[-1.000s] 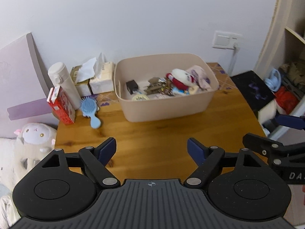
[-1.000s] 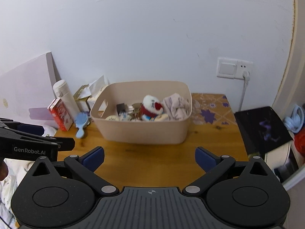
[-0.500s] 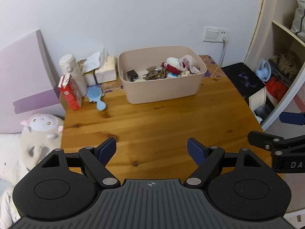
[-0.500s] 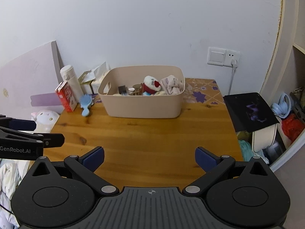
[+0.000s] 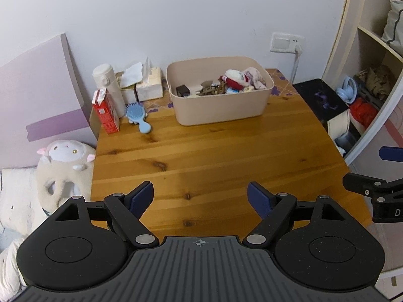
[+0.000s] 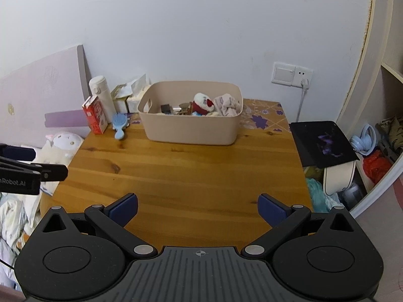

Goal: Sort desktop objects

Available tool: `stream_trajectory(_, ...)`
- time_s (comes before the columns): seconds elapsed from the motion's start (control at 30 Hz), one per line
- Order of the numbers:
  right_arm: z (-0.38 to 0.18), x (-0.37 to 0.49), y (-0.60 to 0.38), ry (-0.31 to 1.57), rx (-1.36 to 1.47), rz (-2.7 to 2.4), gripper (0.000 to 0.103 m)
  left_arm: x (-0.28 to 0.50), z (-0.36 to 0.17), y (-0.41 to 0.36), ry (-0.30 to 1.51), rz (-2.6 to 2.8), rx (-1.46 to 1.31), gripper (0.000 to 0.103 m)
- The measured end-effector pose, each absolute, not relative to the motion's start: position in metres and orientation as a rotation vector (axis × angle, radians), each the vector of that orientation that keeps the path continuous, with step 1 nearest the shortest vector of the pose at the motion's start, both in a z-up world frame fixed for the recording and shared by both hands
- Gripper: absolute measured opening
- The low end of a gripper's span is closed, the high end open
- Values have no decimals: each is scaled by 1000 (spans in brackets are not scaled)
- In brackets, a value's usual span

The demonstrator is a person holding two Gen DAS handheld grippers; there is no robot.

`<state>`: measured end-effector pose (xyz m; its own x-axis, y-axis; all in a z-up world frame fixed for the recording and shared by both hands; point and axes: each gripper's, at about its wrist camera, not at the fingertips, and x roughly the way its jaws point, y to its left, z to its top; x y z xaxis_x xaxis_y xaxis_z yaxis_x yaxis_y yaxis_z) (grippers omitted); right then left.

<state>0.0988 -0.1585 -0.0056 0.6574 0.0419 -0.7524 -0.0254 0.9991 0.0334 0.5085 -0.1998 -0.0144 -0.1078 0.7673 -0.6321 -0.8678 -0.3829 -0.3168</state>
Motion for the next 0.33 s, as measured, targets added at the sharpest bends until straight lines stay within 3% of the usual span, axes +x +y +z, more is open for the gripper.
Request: stream_trajectory(0.33, -15, 98, -170, 899, 30, 11, 103, 510, -14, -194, 171, 1740, -906, 83)
